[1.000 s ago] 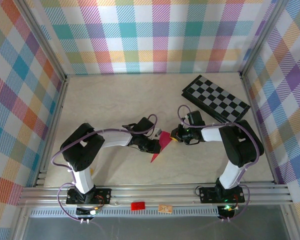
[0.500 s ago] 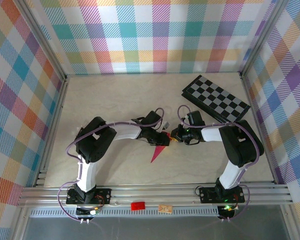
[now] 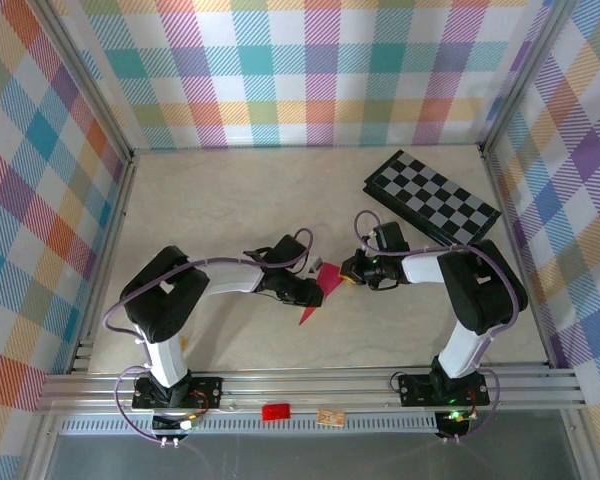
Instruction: Fold a paper plane with a square sheet of paper (pick it up from the middle)
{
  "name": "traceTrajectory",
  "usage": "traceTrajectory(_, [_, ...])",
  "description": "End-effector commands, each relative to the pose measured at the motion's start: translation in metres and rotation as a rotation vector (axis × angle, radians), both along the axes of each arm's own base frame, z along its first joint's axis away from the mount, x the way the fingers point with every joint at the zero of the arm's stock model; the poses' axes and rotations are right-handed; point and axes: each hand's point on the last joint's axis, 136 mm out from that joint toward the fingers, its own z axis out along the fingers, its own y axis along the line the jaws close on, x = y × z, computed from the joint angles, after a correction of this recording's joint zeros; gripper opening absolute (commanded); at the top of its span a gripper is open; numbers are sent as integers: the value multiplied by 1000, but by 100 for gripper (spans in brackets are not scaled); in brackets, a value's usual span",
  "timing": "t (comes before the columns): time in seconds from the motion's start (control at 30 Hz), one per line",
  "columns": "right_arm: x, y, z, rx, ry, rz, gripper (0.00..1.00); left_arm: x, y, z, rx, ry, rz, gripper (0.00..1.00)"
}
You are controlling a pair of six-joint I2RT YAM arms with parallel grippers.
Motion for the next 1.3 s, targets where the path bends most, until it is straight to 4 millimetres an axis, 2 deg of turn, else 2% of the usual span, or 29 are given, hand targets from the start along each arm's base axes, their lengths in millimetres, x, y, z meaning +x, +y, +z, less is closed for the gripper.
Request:
traceTrajectory(0.0, [-18, -22, -34, -123, 103, -40, 5, -41, 40, -22, 159, 91, -54, 22])
traceTrajectory(0.13, [-19, -23, -35, -127, 108, -42, 5, -55, 55, -26, 186, 96, -64, 22])
traceTrajectory(0.23, [-18, -23, -34, -126, 103, -45, 5, -54, 55, -20, 164, 74, -44, 22])
traceTrajectory(0.33, [-18, -23, -33, -125, 105, -46, 5, -39, 40, 3, 93, 17, -11, 18])
traceTrajectory(0.47, [-18, -23, -34, -126, 108, -48, 5, -9, 6, 37, -28, -52, 19, 11])
traceTrajectory(0.57, [-18, -23, -34, -125, 113, -53, 5, 4, -18, 44, -89, -38, 13, 9])
traceTrajectory(0.7, [-17, -23, -34, -128, 114, -58, 5, 11, -37, 32, -85, -14, -2, 8])
traceTrajectory(0.83, [-17, -25, -32, -138, 109, -60, 6, 14, -29, 24, -14, -20, 13, 9])
traceTrajectory(0.93, [-17, -24, -31, -134, 110, -56, 6, 13, -24, 25, -17, -33, 32, 14])
traceTrajectory(1.03, [-17, -24, -32, -135, 112, -54, 6, 6, -26, 16, -17, 6, 5, 14])
traceTrajectory(1.13, [-18, -24, -33, -135, 116, -53, 6, -5, -19, 7, -2, 25, -9, 13])
traceTrajectory(1.27, [-19, -25, -33, -140, 116, -54, 6, -26, 4, -6, 51, 47, -38, 13])
